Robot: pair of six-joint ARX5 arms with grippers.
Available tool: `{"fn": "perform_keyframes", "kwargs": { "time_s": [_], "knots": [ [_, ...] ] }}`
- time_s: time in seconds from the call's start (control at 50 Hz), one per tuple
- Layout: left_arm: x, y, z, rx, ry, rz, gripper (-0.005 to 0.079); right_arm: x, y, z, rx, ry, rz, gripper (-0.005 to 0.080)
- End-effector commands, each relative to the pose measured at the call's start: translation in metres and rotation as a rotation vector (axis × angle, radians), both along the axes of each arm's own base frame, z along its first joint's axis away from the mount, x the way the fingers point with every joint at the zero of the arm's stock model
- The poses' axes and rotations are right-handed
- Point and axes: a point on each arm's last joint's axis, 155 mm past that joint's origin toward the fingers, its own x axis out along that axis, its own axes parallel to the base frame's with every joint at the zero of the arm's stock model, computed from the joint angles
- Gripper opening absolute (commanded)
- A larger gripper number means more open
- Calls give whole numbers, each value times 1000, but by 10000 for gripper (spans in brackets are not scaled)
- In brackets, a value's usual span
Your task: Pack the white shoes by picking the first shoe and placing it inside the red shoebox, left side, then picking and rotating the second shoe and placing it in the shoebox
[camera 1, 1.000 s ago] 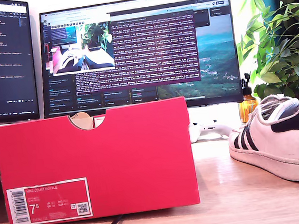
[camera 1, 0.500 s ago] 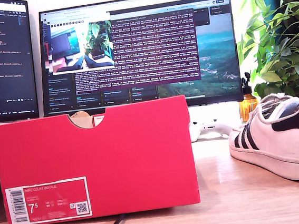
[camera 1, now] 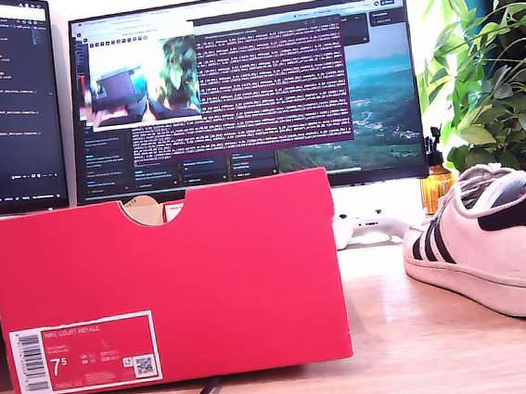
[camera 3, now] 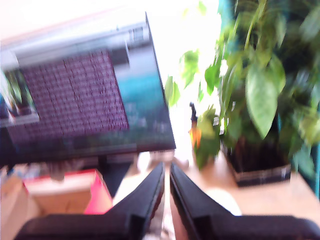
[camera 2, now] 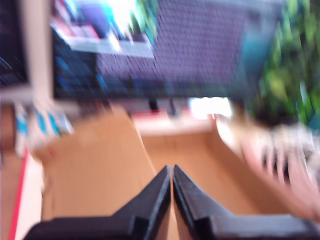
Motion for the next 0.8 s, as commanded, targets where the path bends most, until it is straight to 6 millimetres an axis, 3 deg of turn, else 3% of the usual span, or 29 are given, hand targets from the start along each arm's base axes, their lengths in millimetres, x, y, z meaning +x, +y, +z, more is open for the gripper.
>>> {"fn": "perform_keyframes", "kwargs": {
  "time_s": [0.0, 0.24, 0.46, 0.78],
  "knots": [
    [-5, -4, -5, 50, 34, -36, -18, 10, 3, -2, -5, 58, 16, -12],
    [-26, -15, -45, 139, 195, -136, -18, 54, 3, -26, -55, 257, 29, -12],
    [-38, -27, -65, 184, 277, -215, -18, 89, 11, -50, -40, 382, 73, -12],
    [-44, -41, -110, 379, 415, -351, -18, 109, 17, -98, -18, 541, 105, -12]
  ]
}}
